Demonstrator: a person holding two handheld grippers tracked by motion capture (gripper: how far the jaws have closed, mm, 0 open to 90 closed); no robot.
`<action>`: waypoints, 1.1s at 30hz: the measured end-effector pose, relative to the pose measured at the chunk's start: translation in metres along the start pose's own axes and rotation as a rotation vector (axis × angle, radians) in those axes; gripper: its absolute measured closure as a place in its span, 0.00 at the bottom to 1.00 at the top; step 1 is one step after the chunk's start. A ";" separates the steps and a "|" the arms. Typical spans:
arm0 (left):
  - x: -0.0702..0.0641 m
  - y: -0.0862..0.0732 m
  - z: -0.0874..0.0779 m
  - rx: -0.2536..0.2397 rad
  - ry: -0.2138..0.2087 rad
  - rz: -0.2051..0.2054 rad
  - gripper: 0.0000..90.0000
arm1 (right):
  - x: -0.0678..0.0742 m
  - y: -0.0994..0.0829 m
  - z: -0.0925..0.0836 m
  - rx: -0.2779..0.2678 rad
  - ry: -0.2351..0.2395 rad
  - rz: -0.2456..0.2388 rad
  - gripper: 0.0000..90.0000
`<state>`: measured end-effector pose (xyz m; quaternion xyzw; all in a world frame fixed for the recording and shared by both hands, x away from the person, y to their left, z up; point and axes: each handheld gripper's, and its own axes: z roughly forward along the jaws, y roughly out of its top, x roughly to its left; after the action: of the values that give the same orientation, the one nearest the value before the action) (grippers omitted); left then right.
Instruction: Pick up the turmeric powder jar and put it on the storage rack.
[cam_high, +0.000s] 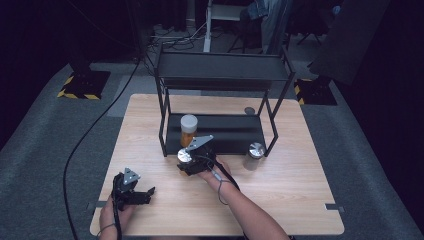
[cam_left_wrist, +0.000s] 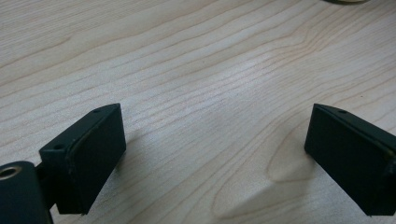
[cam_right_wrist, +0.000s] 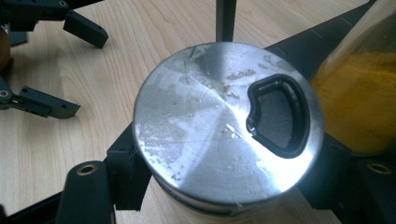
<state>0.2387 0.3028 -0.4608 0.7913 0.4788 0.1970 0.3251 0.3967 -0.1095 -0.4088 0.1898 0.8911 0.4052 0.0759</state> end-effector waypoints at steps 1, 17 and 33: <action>0.000 0.000 0.000 0.000 0.000 0.000 0.06 | 0.001 0.001 0.000 0.000 -0.002 -0.007 0.35; 0.000 0.000 0.000 0.000 0.000 0.000 0.06 | 0.005 0.018 -0.024 0.000 -0.032 -0.044 0.35; 0.000 0.000 0.000 -0.001 0.001 -0.004 0.06 | -0.002 0.034 -0.058 -0.024 -0.077 -0.014 0.36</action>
<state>0.2388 0.3025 -0.4610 0.7902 0.4803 0.1971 0.3256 0.3914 -0.1306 -0.3449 0.1982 0.8839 0.4077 0.1153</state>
